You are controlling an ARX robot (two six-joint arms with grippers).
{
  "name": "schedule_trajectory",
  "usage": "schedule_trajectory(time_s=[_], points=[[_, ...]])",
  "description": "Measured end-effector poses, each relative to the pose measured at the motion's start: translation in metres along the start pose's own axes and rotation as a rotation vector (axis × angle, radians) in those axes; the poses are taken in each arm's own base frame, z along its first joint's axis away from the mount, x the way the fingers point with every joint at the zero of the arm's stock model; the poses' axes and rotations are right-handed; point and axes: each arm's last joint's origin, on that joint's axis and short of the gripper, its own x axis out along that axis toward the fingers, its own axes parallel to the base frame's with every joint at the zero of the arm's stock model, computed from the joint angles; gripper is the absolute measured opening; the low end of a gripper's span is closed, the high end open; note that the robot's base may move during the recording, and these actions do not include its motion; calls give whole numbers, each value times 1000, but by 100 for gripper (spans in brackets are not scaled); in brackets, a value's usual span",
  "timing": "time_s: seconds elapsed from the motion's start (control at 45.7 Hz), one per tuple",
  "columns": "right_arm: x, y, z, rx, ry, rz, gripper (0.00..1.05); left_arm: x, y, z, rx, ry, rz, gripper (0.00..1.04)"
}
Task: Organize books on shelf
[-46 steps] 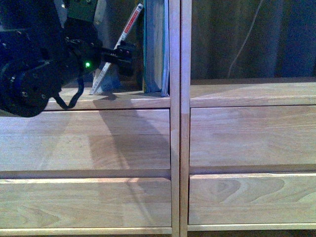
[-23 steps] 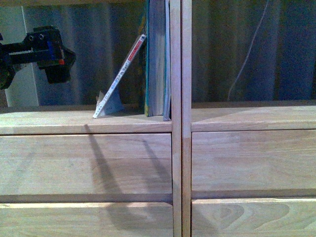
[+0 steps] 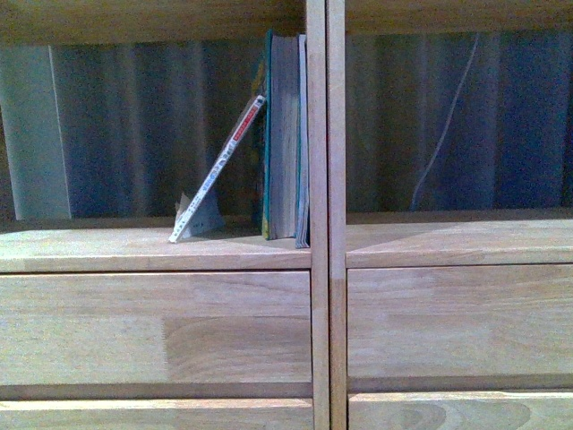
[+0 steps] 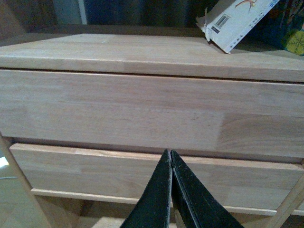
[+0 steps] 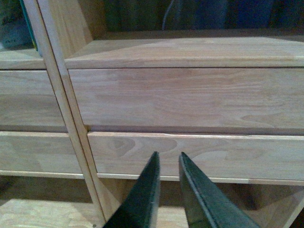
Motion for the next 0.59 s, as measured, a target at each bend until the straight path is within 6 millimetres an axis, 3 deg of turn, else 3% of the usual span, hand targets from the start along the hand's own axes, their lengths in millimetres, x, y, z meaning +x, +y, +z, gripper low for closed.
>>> schedule_trajectory(time_s=[0.066, 0.197, 0.591], points=[[-2, 0, -8, -9, 0, 0, 2, -11, 3, -7, 0, 1, 1, 3], [-4, -1, -20, -17, 3, -1, 3, -29, 14, -16, 1, -4, 3, 3], [-18, -1, -39, -21, -6, 2, 3, -69, 14, -36, 2, -1, 1, 3]])
